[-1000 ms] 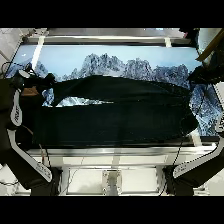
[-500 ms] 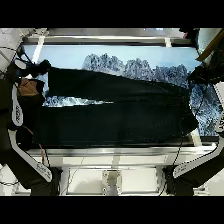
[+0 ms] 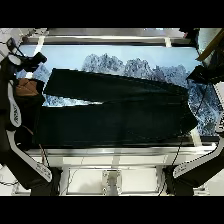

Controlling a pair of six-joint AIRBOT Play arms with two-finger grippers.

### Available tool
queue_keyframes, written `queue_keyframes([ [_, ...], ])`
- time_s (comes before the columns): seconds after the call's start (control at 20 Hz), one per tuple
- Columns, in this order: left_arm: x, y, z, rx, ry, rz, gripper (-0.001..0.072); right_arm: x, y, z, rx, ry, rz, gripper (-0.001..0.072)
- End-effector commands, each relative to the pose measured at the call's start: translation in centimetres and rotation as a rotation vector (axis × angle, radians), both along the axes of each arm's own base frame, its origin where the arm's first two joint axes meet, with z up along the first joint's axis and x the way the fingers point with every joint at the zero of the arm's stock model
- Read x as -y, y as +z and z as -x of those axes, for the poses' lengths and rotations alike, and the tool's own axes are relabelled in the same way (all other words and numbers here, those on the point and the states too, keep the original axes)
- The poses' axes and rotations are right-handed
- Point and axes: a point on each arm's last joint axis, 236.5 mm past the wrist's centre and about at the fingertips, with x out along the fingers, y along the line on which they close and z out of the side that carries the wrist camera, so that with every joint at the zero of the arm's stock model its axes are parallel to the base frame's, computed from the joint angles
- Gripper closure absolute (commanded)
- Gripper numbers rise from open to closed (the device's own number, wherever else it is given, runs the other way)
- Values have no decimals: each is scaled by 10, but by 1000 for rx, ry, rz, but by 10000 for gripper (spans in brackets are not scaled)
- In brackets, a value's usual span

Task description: Fold the clothes and pants, and hang the long-sleeved shirts on hangers.

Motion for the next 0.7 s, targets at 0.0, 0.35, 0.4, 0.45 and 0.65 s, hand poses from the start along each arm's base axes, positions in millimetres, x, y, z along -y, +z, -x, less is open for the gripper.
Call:
queue_keyframes([
  [0.0,1,32,37,-66,-73,-24,5,-19,16,9,19,79,-42,264],
  [0.35,17,114,198,-312,-202,-253,6,-90,63,72,120,232,-170,264],
  [0.4,25,122,221,-298,-208,-265,6,-103,65,87,153,248,-177,264],
  [0.45,33,127,243,-280,-203,-273,6,-108,63,98,180,241,-158,264],
  [0.65,56,119,318,-175,-157,-305,6,-115,52,125,262,187,-75,264],
])
